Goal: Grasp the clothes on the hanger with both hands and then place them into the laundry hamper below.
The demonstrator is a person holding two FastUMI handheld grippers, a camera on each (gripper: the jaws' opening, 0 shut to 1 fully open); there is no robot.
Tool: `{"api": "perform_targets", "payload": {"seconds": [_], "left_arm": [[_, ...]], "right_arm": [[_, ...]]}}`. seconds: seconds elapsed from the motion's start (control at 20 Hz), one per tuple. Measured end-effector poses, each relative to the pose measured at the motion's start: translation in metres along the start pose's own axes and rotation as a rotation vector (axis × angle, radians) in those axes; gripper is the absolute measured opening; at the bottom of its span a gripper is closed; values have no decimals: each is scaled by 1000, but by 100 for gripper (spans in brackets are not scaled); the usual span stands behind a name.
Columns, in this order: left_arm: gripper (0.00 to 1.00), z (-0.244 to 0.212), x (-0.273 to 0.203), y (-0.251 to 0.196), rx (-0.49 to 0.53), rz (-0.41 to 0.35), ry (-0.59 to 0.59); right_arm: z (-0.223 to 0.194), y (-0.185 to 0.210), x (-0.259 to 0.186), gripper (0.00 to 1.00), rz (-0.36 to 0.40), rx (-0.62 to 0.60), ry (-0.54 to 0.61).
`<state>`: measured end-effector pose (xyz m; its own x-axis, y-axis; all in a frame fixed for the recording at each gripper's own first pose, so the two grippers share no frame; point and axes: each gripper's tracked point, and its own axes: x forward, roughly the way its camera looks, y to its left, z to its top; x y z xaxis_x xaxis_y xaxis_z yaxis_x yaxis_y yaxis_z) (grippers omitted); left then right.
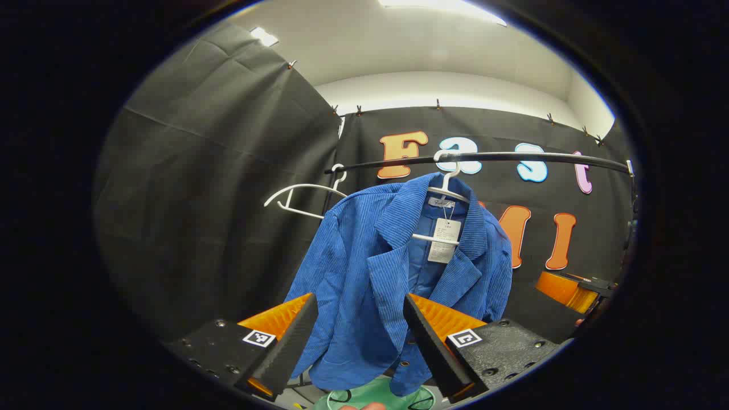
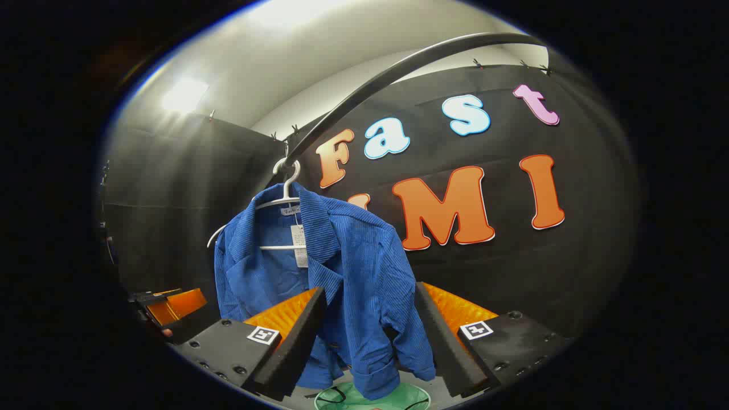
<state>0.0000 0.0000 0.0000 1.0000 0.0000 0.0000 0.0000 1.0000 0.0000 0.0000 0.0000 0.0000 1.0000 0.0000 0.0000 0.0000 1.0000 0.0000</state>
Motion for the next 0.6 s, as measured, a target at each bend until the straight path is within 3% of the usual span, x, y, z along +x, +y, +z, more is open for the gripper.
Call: {"api": "perform_targets", "payload": {"seconds": [0.05, 0.6], "left_arm": [[92, 0, -2, 1, -3, 5, -1], [95, 3, -3, 6, 0, 23, -7]], "right_arm": [[-1, 3, 1, 93, 9, -3, 3], [-4, 2, -2, 93, 26, -2, 8]]}}
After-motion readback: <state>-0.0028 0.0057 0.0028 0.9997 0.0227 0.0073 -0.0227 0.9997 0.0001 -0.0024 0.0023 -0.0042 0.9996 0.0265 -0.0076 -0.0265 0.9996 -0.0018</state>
